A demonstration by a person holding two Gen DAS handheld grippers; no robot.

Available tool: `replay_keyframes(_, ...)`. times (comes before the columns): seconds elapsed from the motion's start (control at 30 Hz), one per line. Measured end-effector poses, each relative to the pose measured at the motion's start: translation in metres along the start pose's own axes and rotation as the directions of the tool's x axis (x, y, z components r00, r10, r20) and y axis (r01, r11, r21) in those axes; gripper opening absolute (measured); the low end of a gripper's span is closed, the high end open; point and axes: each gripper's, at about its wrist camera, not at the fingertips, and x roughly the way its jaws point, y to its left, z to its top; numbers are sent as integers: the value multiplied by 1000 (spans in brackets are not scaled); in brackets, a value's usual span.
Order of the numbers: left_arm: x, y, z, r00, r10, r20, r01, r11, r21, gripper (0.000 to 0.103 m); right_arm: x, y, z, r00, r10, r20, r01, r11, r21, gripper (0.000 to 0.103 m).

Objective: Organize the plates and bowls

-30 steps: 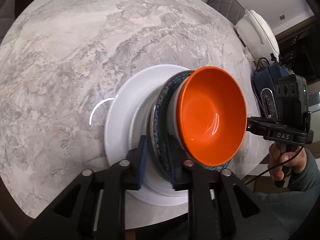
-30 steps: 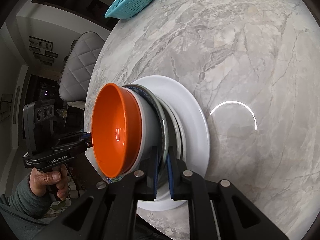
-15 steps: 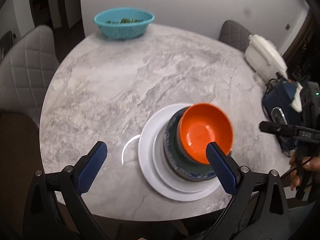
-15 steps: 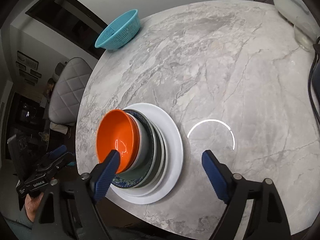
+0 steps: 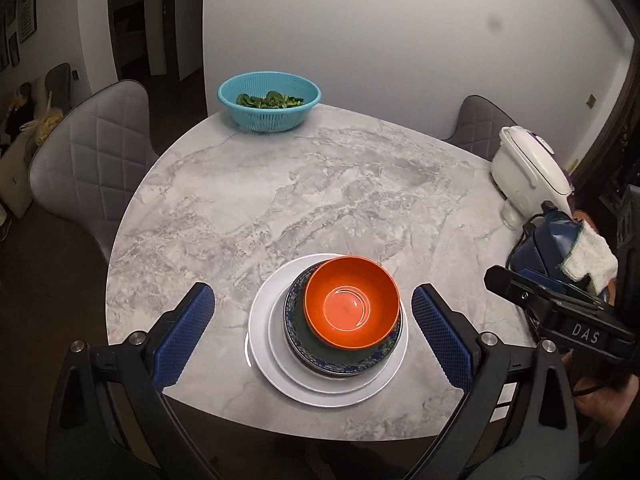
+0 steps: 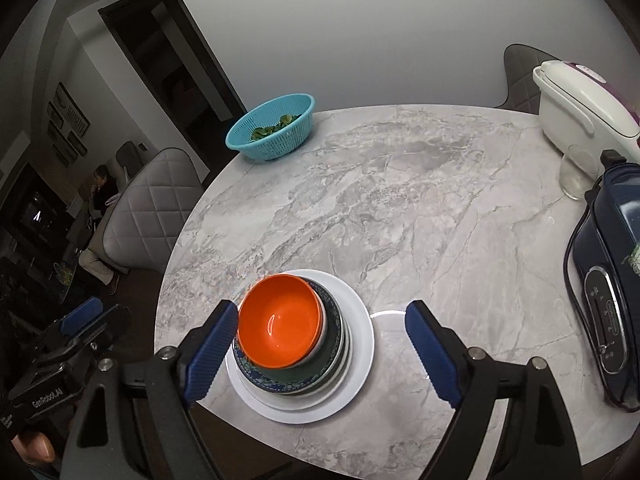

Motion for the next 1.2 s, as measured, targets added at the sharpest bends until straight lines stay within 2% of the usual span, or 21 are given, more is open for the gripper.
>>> replay_keyframes(0.17, 0, -18, 3, 994, 105, 13, -105, 994, -18, 100, -7, -8, -1, 998, -55, -27, 54, 998, -15, 87)
replay_keyframes(0.27, 5, -26, 3, 994, 104, -29, -106, 994, -38, 100, -8, -16, 0, 997, -65, -48, 64, 998, -14, 87)
replay_keyframes(0.43, 17, -43, 0, 988, 125, -95, -127, 992, -17, 100, -10, -19, 0, 995, -88, -47, 87, 996, -28, 87)
replay_keyframes(0.9, 31, -48, 5, 980, 152, -127, -154, 988, -8, 100, -11, -10, -1, 986, -162, -31, 158, 983, -97, 87)
replay_keyframes(1.2, 37, -48, 9, 978, 170, -125, -170, 985, 12, 100, -7, -4, 0, 984, -176, -31, 172, 979, -114, 87)
